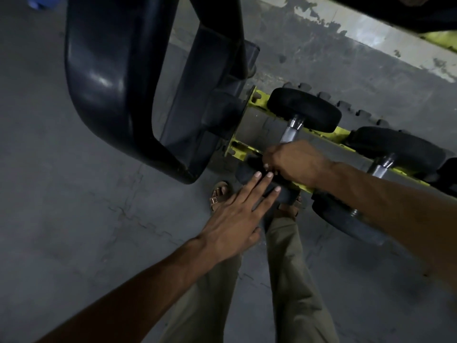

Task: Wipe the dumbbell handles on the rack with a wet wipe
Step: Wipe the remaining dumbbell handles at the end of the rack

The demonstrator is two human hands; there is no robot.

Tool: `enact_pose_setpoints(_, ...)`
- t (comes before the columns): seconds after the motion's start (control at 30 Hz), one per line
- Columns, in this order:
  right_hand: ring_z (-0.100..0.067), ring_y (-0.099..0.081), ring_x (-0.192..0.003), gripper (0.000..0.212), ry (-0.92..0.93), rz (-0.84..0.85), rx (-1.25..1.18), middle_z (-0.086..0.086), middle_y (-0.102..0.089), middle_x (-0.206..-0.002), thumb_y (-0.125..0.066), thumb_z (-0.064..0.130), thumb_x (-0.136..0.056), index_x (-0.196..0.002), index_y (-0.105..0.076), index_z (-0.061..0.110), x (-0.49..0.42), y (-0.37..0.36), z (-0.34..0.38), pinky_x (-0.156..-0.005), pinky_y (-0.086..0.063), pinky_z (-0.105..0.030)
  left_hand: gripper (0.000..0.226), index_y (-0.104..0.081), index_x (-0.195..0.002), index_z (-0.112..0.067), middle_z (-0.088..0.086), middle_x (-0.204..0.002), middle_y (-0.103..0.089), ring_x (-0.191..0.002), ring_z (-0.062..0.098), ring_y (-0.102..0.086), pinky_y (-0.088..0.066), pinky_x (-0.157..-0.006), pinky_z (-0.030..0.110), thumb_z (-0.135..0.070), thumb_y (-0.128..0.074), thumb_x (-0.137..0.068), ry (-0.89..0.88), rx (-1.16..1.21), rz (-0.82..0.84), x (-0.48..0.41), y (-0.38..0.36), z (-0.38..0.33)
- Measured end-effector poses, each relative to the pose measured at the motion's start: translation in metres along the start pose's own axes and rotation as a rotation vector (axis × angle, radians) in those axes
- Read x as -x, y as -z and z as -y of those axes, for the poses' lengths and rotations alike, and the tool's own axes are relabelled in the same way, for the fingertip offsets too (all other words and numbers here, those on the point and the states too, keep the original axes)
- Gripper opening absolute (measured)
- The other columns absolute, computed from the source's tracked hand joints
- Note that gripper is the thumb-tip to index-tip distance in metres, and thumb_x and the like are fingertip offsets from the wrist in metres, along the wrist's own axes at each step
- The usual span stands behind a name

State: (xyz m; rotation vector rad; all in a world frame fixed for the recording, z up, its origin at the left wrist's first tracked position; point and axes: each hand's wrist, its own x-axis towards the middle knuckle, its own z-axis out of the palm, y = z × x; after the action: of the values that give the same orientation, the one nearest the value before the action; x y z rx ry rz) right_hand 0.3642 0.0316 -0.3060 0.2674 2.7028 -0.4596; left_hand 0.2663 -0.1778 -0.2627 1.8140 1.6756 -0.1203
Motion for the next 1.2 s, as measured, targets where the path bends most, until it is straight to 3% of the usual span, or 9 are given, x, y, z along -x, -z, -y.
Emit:
enact_pose_setpoints(0.1,-0.023,-0.063,-0.068,0.010,-0.181,-0.140,0.024,-0.005,-0.060,-0.102,-0.066,0.022,-0.091,-0.097,-0.070,0.015,0.008,-0.004,-0.011,-0.045,-0.041,-0.030,0.103,-0.001,-0.169,-0.020,0.008,-0.174,0.019,-0.161,0.027,0.018,-0.031,-0.122,0.042,-0.034,-0.067,-0.092,-0.005,-0.023,-0.012,0.000,-0.001,0.000)
enact_pose_setpoints(0.3,-0.029,-0.062,-0.078,0.020,-0.104,-0.147,-0.160,-0.007,-0.055,-0.104,-0.070,0.008,-0.081,-0.100,-0.067,0.015,0.021,-0.021,0.011,-0.049,-0.049,-0.036,0.102,-0.004,-0.169,-0.017,0.012,-0.175,0.014,-0.161,0.029,0.015,-0.036,-0.120,0.044,-0.034,-0.067,-0.090,-0.034,-0.049,-0.019,-0.001,-0.003,0.004)
enact_pose_setpoints(0.43,-0.034,-0.064,-0.073,0.020,-0.395,-0.316,-0.182,-0.006,-0.062,-0.097,-0.070,0.014,-0.082,-0.101,-0.066,0.016,0.024,-0.020,0.022,-0.051,-0.039,-0.030,0.105,-0.002,-0.169,-0.016,0.012,-0.175,0.015,-0.161,0.029,0.017,-0.035,-0.122,0.044,-0.036,-0.068,-0.090,-0.052,-0.065,-0.005,-0.001,-0.002,0.006)
enact_pose_setpoints(0.53,-0.038,-0.067,-0.075,0.017,-0.667,-0.344,-0.308,-0.010,-0.069,-0.090,-0.065,0.023,-0.086,-0.102,-0.065,0.017,0.028,-0.031,0.043,-0.059,-0.050,-0.036,0.105,-0.003,-0.169,-0.016,0.013,-0.175,0.014,-0.161,0.029,0.015,-0.037,-0.120,0.044,-0.034,-0.069,-0.089,-0.067,-0.078,0.000,-0.001,0.001,0.009)
enact_pose_setpoints(0.63,-0.038,-0.069,-0.090,0.017,-0.920,-0.346,-0.664,-0.014,-0.074,-0.095,-0.069,0.017,-0.085,-0.102,-0.071,0.015,0.032,-0.043,0.044,-0.071,-0.051,-0.037,0.105,-0.005,-0.169,-0.016,0.013,-0.175,0.011,-0.162,0.030,0.012,-0.039,-0.118,0.045,-0.032,-0.069,-0.088,-0.068,-0.096,0.001,-0.002,0.001,0.009)
enact_pose_setpoints(0.77,-0.026,-0.068,-0.097,0.018,-1.055,-0.389,-1.030,-0.009,-0.074,-0.098,-0.066,0.003,-0.087,-0.102,-0.076,0.008,0.027,-0.047,0.043,-0.089,-0.053,-0.033,0.109,-0.005,-0.169,-0.014,0.016,-0.175,0.010,-0.162,0.032,0.011,-0.040,-0.117,0.045,-0.037,-0.071,-0.086,-0.043,-0.119,-0.017,-0.001,-0.004,0.003)
enact_pose_setpoints(0.9,-0.020,-0.068,-0.097,0.019,-1.292,-0.540,-1.470,-0.001,-0.071,-0.102,-0.069,0.004,-0.086,-0.101,-0.072,0.016,0.008,-0.053,0.020,-0.086,-0.056,-0.028,0.111,0.002,-0.168,-0.013,0.018,-0.174,0.015,-0.161,0.034,0.014,-0.037,-0.120,0.047,-0.043,-0.069,-0.088,-0.013,-0.147,-0.010,0.000,-0.005,-0.003)
enact_pose_setpoints(1.07,-0.026,-0.070,-0.078,0.021,-1.165,-0.434,-1.598,-0.013,-0.075,-0.089,-0.061,-0.004,-0.082,-0.091,-0.075,0.007,0.009,-0.065,0.026,-0.072,-0.058,-0.035,0.117,0.003,-0.168,-0.011,0.020,-0.173,0.015,-0.161,0.036,0.013,-0.035,-0.121,0.043,-0.047,-0.071,-0.084,0.011,-0.183,-0.019,0.001,-0.008,-0.008)
enact_pose_setpoints(1.2,-0.017,-0.056,-0.055,0.033,-1.083,-0.422,-1.749,-0.009,-0.062,-0.070,-0.050,-0.019,-0.083,-0.079,-0.065,0.010,0.003,-0.050,-0.002,-0.055,-0.051,-0.027,0.119,0.004,-0.168,-0.011,0.022,-0.172,0.017,-0.161,0.037,0.013,-0.031,-0.122,0.043,-0.049,-0.071,-0.084,0.005,-0.222,-0.011,0.000,-0.009,-0.006)
